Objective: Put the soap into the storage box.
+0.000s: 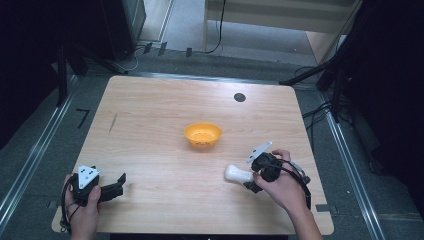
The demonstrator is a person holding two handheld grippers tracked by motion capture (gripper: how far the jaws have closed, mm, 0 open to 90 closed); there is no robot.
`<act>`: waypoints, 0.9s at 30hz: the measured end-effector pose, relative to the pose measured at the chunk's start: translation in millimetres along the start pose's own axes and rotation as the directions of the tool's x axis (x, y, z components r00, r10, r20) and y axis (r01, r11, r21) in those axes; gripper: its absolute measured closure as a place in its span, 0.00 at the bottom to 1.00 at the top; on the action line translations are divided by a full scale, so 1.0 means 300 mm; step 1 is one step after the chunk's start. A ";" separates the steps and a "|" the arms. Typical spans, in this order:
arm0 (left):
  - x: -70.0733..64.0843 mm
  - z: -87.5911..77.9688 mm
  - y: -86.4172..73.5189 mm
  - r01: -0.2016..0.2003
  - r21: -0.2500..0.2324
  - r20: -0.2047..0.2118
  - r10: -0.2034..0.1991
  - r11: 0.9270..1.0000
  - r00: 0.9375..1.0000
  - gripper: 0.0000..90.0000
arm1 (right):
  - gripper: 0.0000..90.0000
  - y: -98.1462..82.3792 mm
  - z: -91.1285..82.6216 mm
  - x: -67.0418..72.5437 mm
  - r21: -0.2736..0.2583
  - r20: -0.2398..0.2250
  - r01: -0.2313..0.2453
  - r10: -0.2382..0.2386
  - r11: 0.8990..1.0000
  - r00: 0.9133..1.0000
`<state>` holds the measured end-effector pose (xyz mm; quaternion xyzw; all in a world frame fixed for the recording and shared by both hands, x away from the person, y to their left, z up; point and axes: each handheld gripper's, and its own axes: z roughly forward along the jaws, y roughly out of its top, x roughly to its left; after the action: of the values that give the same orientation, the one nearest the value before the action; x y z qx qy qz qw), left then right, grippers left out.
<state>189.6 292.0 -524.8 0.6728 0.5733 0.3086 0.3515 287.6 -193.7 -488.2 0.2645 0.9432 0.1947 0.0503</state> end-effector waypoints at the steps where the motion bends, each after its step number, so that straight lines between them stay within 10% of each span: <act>1: 0.000 0.000 0.000 0.000 0.000 0.000 0.000 1.000 1.000 0.00 | 0.19 0.008 0.003 0.003 0.003 -0.003 0.000 0.000 1.000 1.000; 27: 0.001 0.000 0.000 0.001 -0.002 0.002 -0.001 1.000 1.000 0.00 | 0.30 0.063 0.054 0.012 0.033 -0.042 0.028 -0.026 0.999 0.999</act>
<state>189.5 292.3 -524.8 0.6726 0.5729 0.3084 0.3527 296.8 -171.4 -495.5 0.2485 0.9506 0.1836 0.0290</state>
